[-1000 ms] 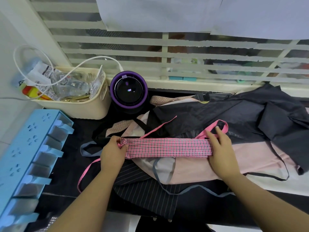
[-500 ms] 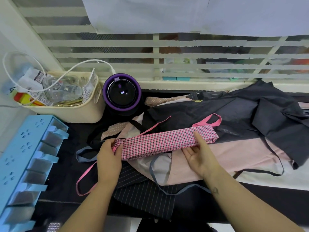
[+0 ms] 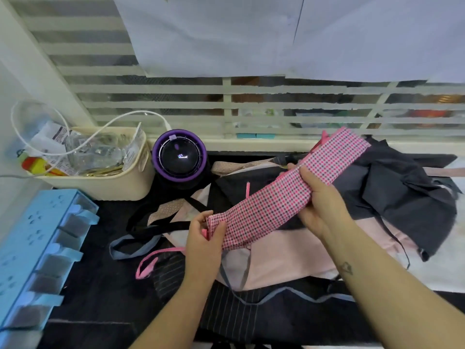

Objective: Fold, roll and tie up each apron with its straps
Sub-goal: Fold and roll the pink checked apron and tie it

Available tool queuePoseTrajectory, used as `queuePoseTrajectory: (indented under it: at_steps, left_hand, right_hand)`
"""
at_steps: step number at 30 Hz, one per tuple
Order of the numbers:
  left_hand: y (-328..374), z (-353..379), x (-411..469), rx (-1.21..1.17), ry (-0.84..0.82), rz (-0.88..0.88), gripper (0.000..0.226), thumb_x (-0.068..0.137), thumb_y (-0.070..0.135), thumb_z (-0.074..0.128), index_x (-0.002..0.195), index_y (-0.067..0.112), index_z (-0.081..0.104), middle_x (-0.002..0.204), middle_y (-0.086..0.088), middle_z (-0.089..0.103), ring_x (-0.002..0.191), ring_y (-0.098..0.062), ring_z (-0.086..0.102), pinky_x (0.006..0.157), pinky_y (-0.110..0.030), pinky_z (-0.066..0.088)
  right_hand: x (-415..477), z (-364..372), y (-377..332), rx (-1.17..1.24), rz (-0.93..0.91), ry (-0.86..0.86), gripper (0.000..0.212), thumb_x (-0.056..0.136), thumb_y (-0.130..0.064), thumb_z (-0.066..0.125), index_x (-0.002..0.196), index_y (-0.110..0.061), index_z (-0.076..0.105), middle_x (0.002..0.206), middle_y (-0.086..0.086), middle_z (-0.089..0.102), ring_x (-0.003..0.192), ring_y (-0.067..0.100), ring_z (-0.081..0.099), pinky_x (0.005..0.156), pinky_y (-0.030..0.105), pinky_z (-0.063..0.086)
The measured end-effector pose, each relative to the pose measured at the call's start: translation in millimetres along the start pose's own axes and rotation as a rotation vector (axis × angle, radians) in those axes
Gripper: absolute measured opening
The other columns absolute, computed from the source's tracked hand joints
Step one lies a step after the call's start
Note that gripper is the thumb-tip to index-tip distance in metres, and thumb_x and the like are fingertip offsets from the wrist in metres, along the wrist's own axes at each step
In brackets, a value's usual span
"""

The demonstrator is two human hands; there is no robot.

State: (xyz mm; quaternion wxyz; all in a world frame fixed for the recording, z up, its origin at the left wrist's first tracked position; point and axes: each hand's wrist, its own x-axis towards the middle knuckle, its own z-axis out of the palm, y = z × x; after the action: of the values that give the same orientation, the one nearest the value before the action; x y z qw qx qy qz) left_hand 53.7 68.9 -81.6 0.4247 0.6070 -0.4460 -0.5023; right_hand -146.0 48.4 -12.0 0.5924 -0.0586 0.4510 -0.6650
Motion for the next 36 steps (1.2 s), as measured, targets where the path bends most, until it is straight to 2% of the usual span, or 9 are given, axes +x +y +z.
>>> queuePoseTrajectory:
  at_steps: [3, 6, 12, 15, 17, 20, 22, 28, 36]
  left_hand:
    - [16, 18, 8, -0.25, -0.136, -0.257, 0.015, 0.096, 0.013, 0.052, 0.111, 0.017, 0.055, 0.101, -0.003, 0.064, 0.091, -0.017, 0.063, 0.073, -0.028, 0.052]
    - [32, 23, 14, -0.141, -0.24, -0.323, 0.015, 0.098, 0.008, 0.048, 0.099, 0.013, 0.063, 0.083, -0.005, 0.063, 0.074, -0.015, 0.058, 0.061, -0.022, 0.045]
    - [111, 15, 23, 0.002, -0.106, 0.214, 0.013, 0.097, 0.019, 0.053, 0.106, 0.027, 0.058, 0.104, 0.012, 0.061, 0.104, -0.005, 0.058, 0.086, -0.016, 0.043]
    - [177, 22, 18, 0.022, -0.463, 0.443, 0.05, 0.087, 0.045, 0.059, 0.133, 0.033, 0.042, 0.129, 0.022, 0.052, 0.119, 0.007, 0.048, 0.094, -0.01, 0.038]
    - [210, 33, 11, 0.127, -0.756, 0.434, 0.067, 0.078, 0.057, 0.063, 0.136, 0.032, 0.04, 0.132, 0.021, 0.052, 0.118, 0.006, 0.051, 0.097, -0.015, 0.039]
    - [232, 49, 5, 0.212, -1.009, 0.346, 0.044, 0.076, 0.05, 0.068, 0.112, 0.026, 0.06, 0.103, 0.01, 0.069, 0.1, -0.011, 0.065, 0.096, -0.032, 0.048]
    - [231, 56, 8, 0.156, -1.077, 0.231, 0.035, 0.076, 0.038, 0.068, 0.108, 0.023, 0.063, 0.102, 0.003, 0.07, 0.102, -0.02, 0.065, 0.103, -0.045, 0.045]
    - [234, 65, 14, -0.159, -1.06, -0.008, 0.033, 0.084, 0.032, 0.064, 0.109, 0.01, 0.062, 0.114, -0.02, 0.066, 0.115, -0.035, 0.059, 0.103, -0.047, 0.044]
    - [252, 69, 31, -0.075, -1.001, -0.063, 0.03, 0.086, 0.022, 0.056, 0.111, 0.005, 0.06, 0.104, -0.013, 0.068, 0.102, -0.025, 0.062, 0.103, -0.042, 0.045]
  right_hand:
    - [-6, 18, -49, -0.037, -0.155, -0.06, 0.023, 0.093, -0.008, 0.054, 0.114, -0.002, 0.058, 0.096, 0.01, 0.068, 0.082, 0.019, 0.069, 0.073, 0.037, 0.059]
    - [-17, 38, -95, -0.105, -0.274, -0.171, 0.021, 0.092, -0.008, 0.055, 0.113, -0.004, 0.059, 0.1, 0.009, 0.069, 0.089, 0.02, 0.069, 0.079, 0.039, 0.058]
    - [-46, 67, -150, -0.346, -0.34, -0.437, 0.019, 0.088, -0.011, 0.057, 0.107, -0.011, 0.06, 0.098, 0.004, 0.072, 0.099, 0.023, 0.068, 0.078, 0.035, 0.056]
    - [-58, 77, -155, -0.413, -0.275, -0.519, 0.023, 0.084, -0.012, 0.057, 0.107, -0.011, 0.06, 0.095, 0.003, 0.073, 0.094, 0.021, 0.07, 0.074, 0.031, 0.057]
    - [-63, 83, -154, -0.416, -0.229, -0.577, 0.026, 0.08, -0.013, 0.057, 0.105, -0.01, 0.06, 0.093, 0.003, 0.074, 0.09, 0.019, 0.071, 0.071, 0.031, 0.058]
    - [-67, 88, -152, -0.411, -0.179, -0.646, 0.028, 0.077, -0.013, 0.057, 0.105, -0.011, 0.06, 0.091, 0.003, 0.074, 0.085, 0.018, 0.071, 0.07, 0.031, 0.058]
    - [-68, 88, -154, -0.454, -0.186, -0.689, 0.028, 0.077, -0.013, 0.056, 0.105, -0.01, 0.06, 0.093, 0.003, 0.073, 0.087, 0.017, 0.071, 0.072, 0.031, 0.058]
    - [-60, 94, -163, -0.675, -0.289, -0.705, 0.033, 0.077, -0.014, 0.061, 0.11, -0.011, 0.062, 0.104, 0.005, 0.072, 0.1, 0.022, 0.068, 0.084, 0.033, 0.057]
    - [-52, 104, -182, -0.815, -0.439, -0.69, 0.03, 0.08, -0.004, 0.062, 0.11, -0.01, 0.064, 0.115, 0.008, 0.069, 0.107, 0.024, 0.066, 0.091, 0.036, 0.054]
